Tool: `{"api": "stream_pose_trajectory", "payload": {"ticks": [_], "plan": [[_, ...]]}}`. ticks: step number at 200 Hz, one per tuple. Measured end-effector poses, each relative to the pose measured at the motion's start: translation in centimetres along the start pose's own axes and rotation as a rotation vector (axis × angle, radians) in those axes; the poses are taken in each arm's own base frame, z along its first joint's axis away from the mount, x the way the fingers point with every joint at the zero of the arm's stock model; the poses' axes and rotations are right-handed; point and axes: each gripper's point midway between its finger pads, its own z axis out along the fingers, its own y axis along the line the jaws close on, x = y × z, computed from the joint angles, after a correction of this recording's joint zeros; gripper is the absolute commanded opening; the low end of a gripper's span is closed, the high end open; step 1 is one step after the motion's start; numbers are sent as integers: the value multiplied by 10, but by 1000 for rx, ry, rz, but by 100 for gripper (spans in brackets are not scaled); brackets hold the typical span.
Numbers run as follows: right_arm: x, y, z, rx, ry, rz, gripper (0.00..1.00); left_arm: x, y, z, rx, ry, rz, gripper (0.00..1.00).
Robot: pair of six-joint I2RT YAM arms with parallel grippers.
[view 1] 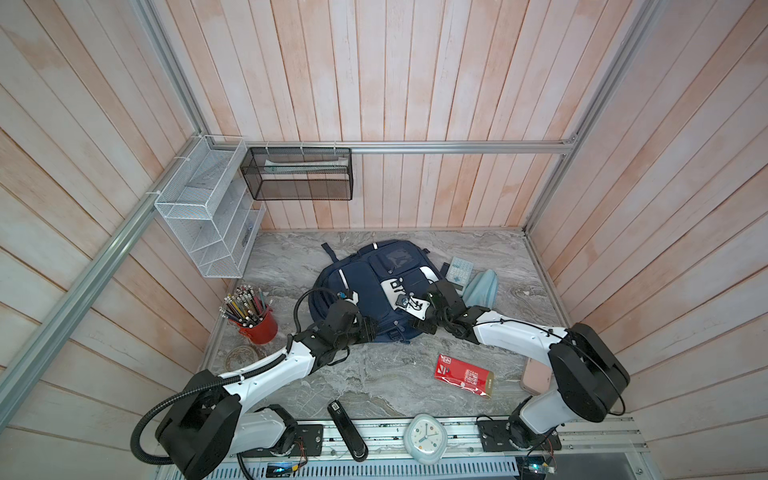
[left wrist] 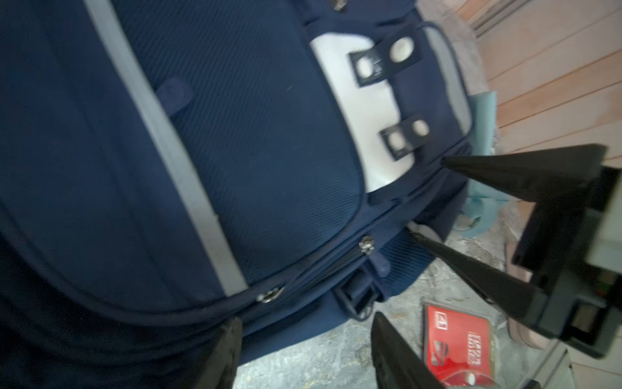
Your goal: Pack the student bag
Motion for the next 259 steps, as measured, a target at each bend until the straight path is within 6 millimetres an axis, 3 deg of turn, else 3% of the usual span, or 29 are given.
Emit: {"api": "stream_pose_trajectory", "payload": {"ticks": [17, 39, 60, 88, 97, 122, 144, 182, 199, 236, 259], "plan": [[5, 0, 11, 9, 11, -12, 63, 5, 12, 5, -40, 2, -13, 53], [1, -2, 13, 23, 2, -13, 63, -3, 19, 9, -64, -34, -18, 50], [-4, -3, 15, 34, -12, -23, 54, -13, 34, 14, -94, -59, -43, 48], [-10, -1, 34, 12, -4, -39, 41, -29, 56, 17, -132, -105, -58, 42], [-15, 1, 36, -1, -12, -35, 41, -34, 62, 18, -143, -114, -59, 42], [-31, 12, 30, -58, -62, -20, 55, -49, 70, 18, -171, -132, -48, 42], [-45, 18, 12, -82, -103, 2, 66, -65, 68, 14, -184, -162, -31, 43], [-71, -9, -13, 27, -187, 7, 69, -75, 60, 7, -168, -178, -14, 49], [-67, -11, -3, 46, -165, 5, 68, -77, 52, 0, -145, -188, -10, 49], [-36, 0, 42, 28, -49, -6, 69, -77, 37, -15, -87, -218, -11, 49], [-36, -8, 52, 79, -28, 0, 60, -66, 34, -15, -73, -201, -16, 49]]}}
